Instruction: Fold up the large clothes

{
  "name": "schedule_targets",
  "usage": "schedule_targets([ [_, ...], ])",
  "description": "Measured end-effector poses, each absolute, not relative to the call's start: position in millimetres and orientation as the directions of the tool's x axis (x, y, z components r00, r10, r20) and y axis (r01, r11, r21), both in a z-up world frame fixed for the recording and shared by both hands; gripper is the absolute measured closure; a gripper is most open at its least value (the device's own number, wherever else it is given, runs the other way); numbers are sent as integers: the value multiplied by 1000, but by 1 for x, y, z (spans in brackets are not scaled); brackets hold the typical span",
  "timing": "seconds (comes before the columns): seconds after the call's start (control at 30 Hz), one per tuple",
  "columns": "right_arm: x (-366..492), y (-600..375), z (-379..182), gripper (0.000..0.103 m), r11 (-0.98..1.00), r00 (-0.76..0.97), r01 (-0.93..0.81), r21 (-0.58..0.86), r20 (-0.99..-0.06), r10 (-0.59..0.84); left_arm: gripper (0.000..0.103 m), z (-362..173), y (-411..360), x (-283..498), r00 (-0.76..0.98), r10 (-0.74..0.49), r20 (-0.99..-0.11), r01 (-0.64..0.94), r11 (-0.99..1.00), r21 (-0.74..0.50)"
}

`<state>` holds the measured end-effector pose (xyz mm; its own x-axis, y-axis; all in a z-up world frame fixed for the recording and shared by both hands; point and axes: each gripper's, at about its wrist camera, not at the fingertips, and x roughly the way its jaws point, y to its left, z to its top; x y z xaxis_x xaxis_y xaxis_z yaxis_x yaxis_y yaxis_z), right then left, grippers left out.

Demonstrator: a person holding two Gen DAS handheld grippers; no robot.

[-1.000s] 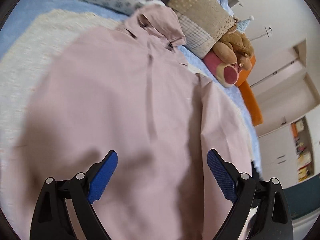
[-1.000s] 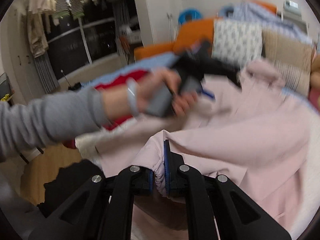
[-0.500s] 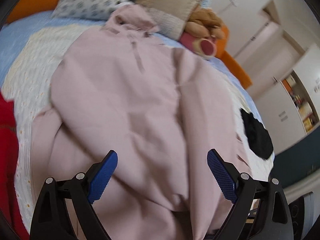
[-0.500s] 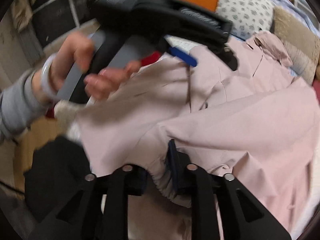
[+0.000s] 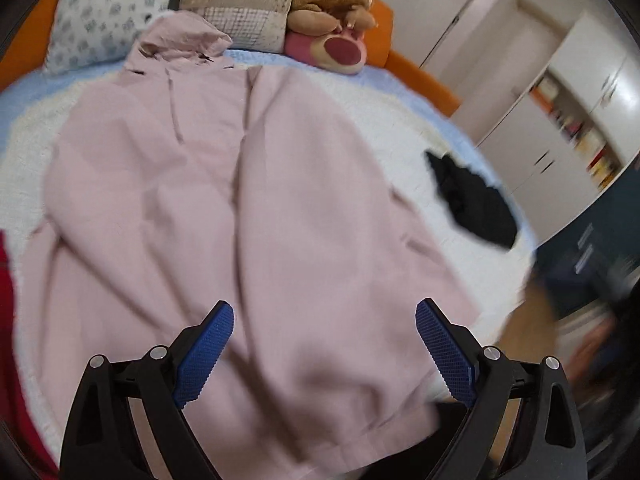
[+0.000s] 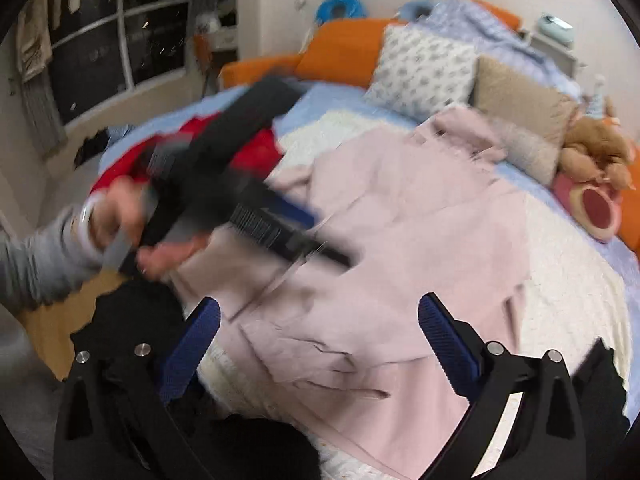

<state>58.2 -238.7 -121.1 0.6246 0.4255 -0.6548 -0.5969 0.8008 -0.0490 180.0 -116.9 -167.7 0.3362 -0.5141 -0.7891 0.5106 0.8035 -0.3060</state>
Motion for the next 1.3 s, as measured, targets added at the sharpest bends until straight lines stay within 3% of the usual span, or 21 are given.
schedule_targets([
  [0.07, 63, -261, -99, 5, 807, 666, -589, -34, -587, 461, 9, -181, -116, 162, 367, -424, -828, 507, 838, -204],
  [0.13, 94, -279, -83, 5, 828, 718, -558, -52, -530, 451, 9, -201, -120, 151, 315, -377, -871, 503, 845, -183],
  [0.3, 261, -306, -81, 6, 911, 783, -405, -85, -546, 297, 9, -231, -127, 156, 234, -378, -896, 463, 854, -239],
  [0.33, 292, -309, -86, 8, 923, 784, -377, -81, -558, 271, 9, -233, -128, 157, 235, -374, -897, 466, 854, -234],
  [0.43, 415, -325, -123, 29, 965, 757, -254, -66, -635, 156, 13, -238, -129, 154, 243, -373, -895, 480, 849, -223],
  [0.5, 474, -336, -158, 45, 982, 702, -179, -59, -707, 85, 32, -241, -128, 153, 220, -408, -886, 486, 834, -263],
  [0.57, 515, -344, -197, 50, 991, 642, -87, -102, -766, -22, 59, -247, -128, 157, 158, -467, -870, 487, 803, -343],
  [0.63, 543, -360, -230, 71, 997, 559, -31, -66, -828, -38, 76, -247, -131, 151, 164, -470, -867, 511, 793, -332],
  [0.67, 547, -365, -237, 88, 1000, 537, -22, -17, -844, -3, 83, -244, -131, 152, 182, -464, -867, 524, 792, -313],
  [0.8, 546, -391, -223, 97, 999, 602, 43, 1, -798, -26, 89, -223, -121, 161, 218, -498, -839, 525, 785, -330],
  [0.93, 554, -411, -213, 97, 997, 629, 63, 44, -777, -6, 89, -216, -112, 172, 274, -448, -851, 509, 818, -268],
  [1.07, 559, -412, -239, 97, 997, 610, 63, 47, -792, -1, 87, -243, -116, 171, 260, -363, -895, 502, 843, -196],
  [1.2, 556, -395, -266, 91, 998, 600, 21, -54, -798, -55, 86, -256, -113, 170, 251, -360, -898, 483, 851, -207],
  [1.23, 549, -392, -259, 87, 997, 621, 13, -78, -780, -70, 81, -253, -109, 171, 248, -366, -897, 473, 854, -218],
  [1.3, 534, -397, -241, 40, 999, 651, -3, -39, -758, -28, 69, -241, -98, 169, 268, -367, -891, 456, 863, -219],
])
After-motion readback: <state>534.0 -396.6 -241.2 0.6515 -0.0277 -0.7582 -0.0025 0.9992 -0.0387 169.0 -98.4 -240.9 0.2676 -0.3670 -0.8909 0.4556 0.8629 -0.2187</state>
